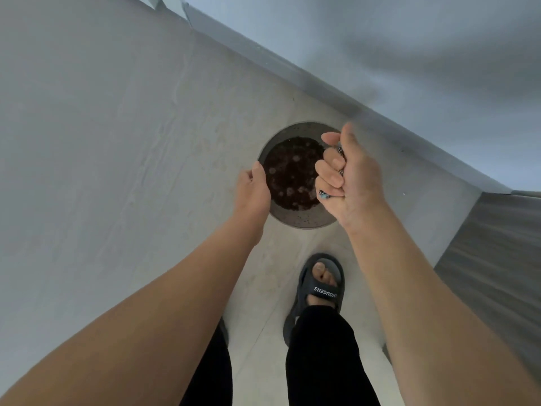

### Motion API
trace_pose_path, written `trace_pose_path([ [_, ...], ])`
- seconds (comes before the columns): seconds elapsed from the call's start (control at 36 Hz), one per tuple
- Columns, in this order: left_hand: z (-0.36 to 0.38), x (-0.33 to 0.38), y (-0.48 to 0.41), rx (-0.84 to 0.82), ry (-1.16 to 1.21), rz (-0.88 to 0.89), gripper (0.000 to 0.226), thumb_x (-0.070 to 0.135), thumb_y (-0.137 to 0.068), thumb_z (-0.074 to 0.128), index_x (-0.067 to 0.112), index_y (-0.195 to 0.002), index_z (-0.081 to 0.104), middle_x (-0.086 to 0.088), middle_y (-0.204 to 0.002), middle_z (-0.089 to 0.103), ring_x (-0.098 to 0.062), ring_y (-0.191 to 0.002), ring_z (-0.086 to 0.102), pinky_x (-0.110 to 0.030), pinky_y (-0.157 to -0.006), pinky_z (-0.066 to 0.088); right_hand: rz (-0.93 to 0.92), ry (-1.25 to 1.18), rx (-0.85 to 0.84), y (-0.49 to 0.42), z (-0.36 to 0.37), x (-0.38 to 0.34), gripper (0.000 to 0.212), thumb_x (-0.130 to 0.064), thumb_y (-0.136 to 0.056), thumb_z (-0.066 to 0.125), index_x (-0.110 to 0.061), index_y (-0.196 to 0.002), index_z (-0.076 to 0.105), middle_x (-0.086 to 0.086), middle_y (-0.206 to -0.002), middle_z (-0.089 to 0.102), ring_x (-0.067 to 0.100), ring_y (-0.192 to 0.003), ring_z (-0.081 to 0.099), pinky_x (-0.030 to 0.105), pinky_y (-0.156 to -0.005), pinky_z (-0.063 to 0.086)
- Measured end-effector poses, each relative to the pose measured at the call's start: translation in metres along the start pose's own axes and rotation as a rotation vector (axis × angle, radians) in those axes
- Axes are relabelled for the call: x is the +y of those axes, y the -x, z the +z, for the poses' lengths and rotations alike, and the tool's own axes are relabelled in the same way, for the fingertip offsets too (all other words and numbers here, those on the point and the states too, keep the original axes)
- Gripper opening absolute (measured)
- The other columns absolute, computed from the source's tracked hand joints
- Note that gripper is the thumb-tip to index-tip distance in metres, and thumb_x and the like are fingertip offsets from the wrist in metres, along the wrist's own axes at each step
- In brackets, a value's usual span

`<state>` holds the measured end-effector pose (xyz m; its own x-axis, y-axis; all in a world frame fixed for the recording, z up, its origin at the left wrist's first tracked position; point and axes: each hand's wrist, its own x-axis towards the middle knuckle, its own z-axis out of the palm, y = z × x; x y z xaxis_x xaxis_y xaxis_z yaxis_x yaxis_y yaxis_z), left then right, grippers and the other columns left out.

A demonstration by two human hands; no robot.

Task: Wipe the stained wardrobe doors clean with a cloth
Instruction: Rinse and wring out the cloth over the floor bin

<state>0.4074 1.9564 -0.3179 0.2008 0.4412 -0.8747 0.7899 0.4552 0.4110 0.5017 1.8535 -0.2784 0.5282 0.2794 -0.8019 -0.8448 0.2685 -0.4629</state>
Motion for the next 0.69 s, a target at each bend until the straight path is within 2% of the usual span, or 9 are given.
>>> trace_pose_path([
  [0.11,0.005,-0.01,-0.002,0.019,0.081,-0.022,0.043,0.05,-0.111,0.029,0.02,-0.135,0.05,0.0,-0.124,0.057,-0.02,-0.117,0.056,-0.049,-0.11,0.048,0.071,0.014,0.051,-0.017,-0.001,0.02,0.048,-0.044,-0.104,0.047,-0.021,-0.062,0.046,-0.002,-0.052,0.027,0.012,-0.037,0.017,0.023,-0.034,0.01],
  [0.25,0.007,-0.021,-0.011,0.04,0.131,-0.034,0.053,0.052,-0.112,0.026,0.02,-0.148,0.046,-0.001,-0.14,0.056,-0.02,-0.124,0.054,-0.045,-0.113,0.045,0.158,0.136,0.279,-0.046,0.001,0.053,0.05,-0.034,-0.102,0.044,-0.025,-0.056,0.026,-0.002,-0.05,0.024,0.017,-0.039,0.014,0.022,-0.038,0.012],
  [0.31,0.008,-0.022,-0.012,0.043,0.156,-0.027,0.049,0.051,-0.112,0.026,0.018,-0.144,0.046,0.004,-0.125,0.058,-0.015,-0.115,0.055,-0.039,-0.106,0.045,0.182,0.09,0.36,-0.055,0.005,0.058,0.047,-0.025,-0.099,0.042,-0.023,-0.055,0.029,-0.005,-0.042,0.028,0.014,-0.03,0.02,0.014,-0.034,0.018],
  [0.39,0.006,-0.019,-0.01,0.088,0.124,-0.004,0.033,0.046,-0.113,0.028,0.024,-0.134,0.043,0.014,-0.101,0.044,-0.006,-0.095,0.045,-0.033,-0.094,0.037,0.165,0.074,0.429,-0.064,0.007,0.06,0.043,-0.021,-0.096,0.044,-0.021,-0.054,0.035,-0.006,-0.041,0.033,0.012,-0.029,0.024,0.013,-0.034,0.021],
  [0.47,-0.013,-0.013,0.015,0.2,0.044,0.039,0.04,0.044,-0.111,0.037,0.018,-0.14,0.047,0.002,-0.131,0.049,-0.018,-0.119,0.05,-0.045,-0.113,0.04,0.181,0.072,0.36,-0.041,0.01,0.049,0.043,-0.027,-0.099,0.042,-0.023,-0.058,0.031,-0.008,-0.039,0.033,0.012,-0.027,0.026,0.013,-0.032,0.021],
  [0.53,-0.024,0.001,0.044,0.221,-0.081,0.102,0.045,0.04,-0.109,0.045,0.015,-0.147,0.045,-0.006,-0.153,0.037,-0.025,-0.138,0.041,-0.048,-0.12,0.035,0.137,0.046,0.292,-0.014,0.017,0.036,0.048,-0.036,-0.103,0.042,-0.023,-0.058,0.03,-0.004,-0.043,0.03,0.015,-0.031,0.026,0.016,-0.035,0.019],
  [0.58,-0.038,0.039,0.097,0.084,-0.096,0.15,0.038,0.037,-0.109,0.049,0.015,-0.141,0.051,-0.008,-0.147,0.045,-0.021,-0.13,0.048,-0.04,-0.112,0.041,0.08,-0.004,0.205,0.04,0.039,-0.003,0.052,-0.039,-0.106,0.041,-0.019,-0.058,0.042,0.002,-0.051,0.039,0.02,-0.041,0.04,0.023,-0.041,0.033],
  [0.64,-0.043,0.094,0.169,-0.179,-0.044,0.09,0.028,0.039,-0.11,0.049,0.018,-0.123,0.061,-0.006,-0.127,0.065,-0.017,-0.108,0.064,-0.034,-0.094,0.053,-0.02,-0.015,0.09,0.116,0.066,-0.057,0.051,-0.036,-0.107,0.039,-0.01,-0.07,0.062,0.011,-0.073,0.067,0.029,-0.072,0.068,0.038,-0.071,0.057],
  [0.69,-0.048,0.137,0.235,-0.458,-0.078,0.064,0.028,0.041,-0.109,0.051,0.019,-0.115,0.068,-0.005,-0.113,0.076,-0.017,-0.098,0.074,-0.033,-0.083,0.062,-0.13,0.057,0.021,0.192,0.082,-0.1,0.038,-0.032,-0.107,0.043,-0.01,-0.099,0.072,0.009,-0.115,0.073,0.027,-0.11,0.068,0.046,-0.099,0.052],
])
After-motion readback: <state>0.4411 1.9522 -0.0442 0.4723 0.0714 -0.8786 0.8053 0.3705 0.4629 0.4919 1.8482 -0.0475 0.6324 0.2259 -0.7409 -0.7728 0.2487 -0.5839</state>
